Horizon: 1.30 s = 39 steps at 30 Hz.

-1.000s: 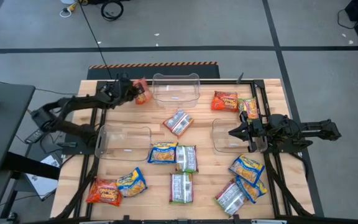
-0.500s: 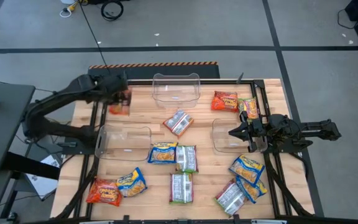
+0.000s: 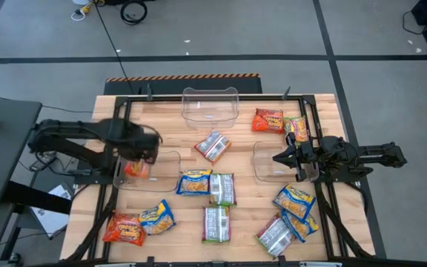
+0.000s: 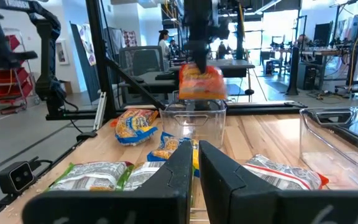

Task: Sort Maruchan noodles
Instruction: Put the orange noodle from the top left into the middle left transparent bin

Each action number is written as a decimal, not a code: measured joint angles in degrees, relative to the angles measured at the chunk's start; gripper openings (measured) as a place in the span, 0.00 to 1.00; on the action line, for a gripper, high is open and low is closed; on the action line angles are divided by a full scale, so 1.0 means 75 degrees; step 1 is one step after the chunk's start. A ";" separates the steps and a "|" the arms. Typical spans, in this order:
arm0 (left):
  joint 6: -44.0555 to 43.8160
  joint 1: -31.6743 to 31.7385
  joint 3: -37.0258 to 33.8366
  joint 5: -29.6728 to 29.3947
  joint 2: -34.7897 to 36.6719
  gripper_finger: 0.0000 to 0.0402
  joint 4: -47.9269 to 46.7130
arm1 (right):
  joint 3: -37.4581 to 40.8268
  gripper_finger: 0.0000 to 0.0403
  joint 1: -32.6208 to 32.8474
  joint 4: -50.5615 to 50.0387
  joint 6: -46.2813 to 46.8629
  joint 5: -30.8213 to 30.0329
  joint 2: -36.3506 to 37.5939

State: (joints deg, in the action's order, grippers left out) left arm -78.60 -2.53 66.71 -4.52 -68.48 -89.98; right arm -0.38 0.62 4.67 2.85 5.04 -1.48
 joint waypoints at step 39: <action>-0.0996 -0.0981 -0.2453 -0.0217 -0.0634 0.16 0.0343 | 0.0000 0.08 -0.0001 -0.0006 -0.0003 0.0000 -0.0001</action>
State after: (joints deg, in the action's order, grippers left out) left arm -86.07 -9.89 48.31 -6.15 -73.23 -87.40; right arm -0.38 0.61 4.62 2.83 5.04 -1.49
